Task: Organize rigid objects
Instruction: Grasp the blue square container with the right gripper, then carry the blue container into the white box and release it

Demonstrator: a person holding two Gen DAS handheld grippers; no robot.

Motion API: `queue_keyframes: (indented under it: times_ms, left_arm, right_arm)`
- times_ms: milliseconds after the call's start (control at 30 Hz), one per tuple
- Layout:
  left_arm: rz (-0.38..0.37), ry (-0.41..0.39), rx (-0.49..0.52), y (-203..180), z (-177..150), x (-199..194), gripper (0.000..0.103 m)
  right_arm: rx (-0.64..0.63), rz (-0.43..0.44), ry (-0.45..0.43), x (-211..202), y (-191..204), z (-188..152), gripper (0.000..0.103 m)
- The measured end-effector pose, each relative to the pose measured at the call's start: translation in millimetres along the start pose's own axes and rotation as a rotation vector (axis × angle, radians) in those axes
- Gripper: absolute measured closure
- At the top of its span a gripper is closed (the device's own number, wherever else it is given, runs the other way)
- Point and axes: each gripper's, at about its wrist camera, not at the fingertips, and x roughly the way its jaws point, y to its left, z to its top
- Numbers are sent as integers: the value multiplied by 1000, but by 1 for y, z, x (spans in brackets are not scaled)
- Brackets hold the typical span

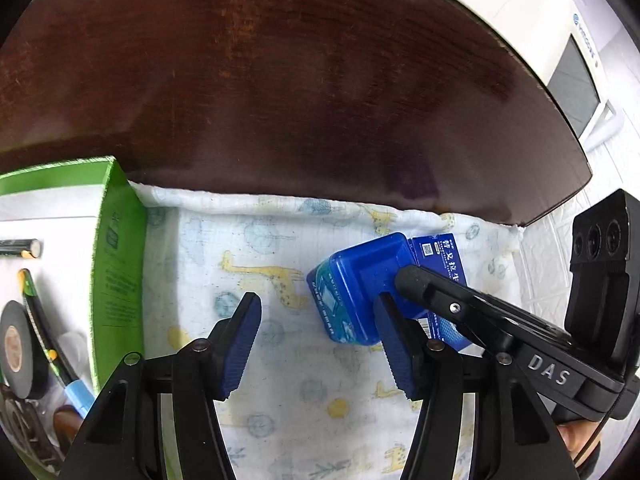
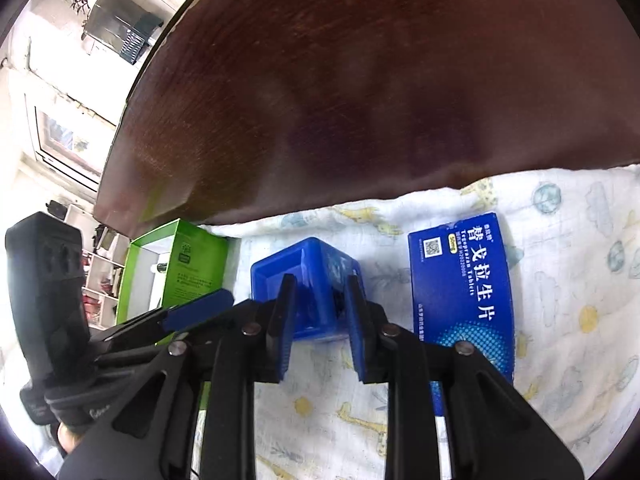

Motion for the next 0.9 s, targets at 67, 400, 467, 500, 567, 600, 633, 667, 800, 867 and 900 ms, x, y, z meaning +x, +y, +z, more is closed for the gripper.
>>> queue_keyframes:
  times_ms: [67, 400, 467, 500, 567, 600, 633, 667, 800, 867, 900]
  left_arm:
    - [-54, 4, 5, -1, 0, 0, 64]
    - [-46, 13, 113, -15, -13, -19, 81]
    - [-48, -4, 131, -16, -15, -25, 81]
    - [-51, -15, 138, -17, -16, -30, 81]
    - [-54, -34, 151, -19, -17, -38, 81]
    - [-54, -45, 157, -19, -18, -44, 81]
    - [-52, -55, 162, -19, -18, -49, 81]
    - [-50, -64, 166, -19, -19, -53, 81]
    - [-39, -108, 173, -14, -22, -74, 81]
    - [-28, -132, 174, -10, -23, -84, 81]
    - [-22, -143, 169, -6, -23, -89, 81]
  right_arm:
    - [15, 14, 10, 0, -1, -1, 81]
    - [13, -11, 6, -6, 14, -21, 86]
    - [6, -7, -8, -10, 18, -24, 86]
    - [-1, -9, -19, -13, 21, -25, 86]
    - [-15, -11, -43, -21, 28, -27, 86]
    - [-24, -11, -55, -25, 32, -27, 86]
    - [-27, -9, -61, -26, 35, -27, 86]
    - [-32, -6, -67, -29, 39, -27, 86]
    - [-60, 11, -82, -36, 57, -29, 86]
    - [-77, 22, -84, -37, 67, -31, 86]
    - [-85, 29, -83, -37, 73, -32, 86]
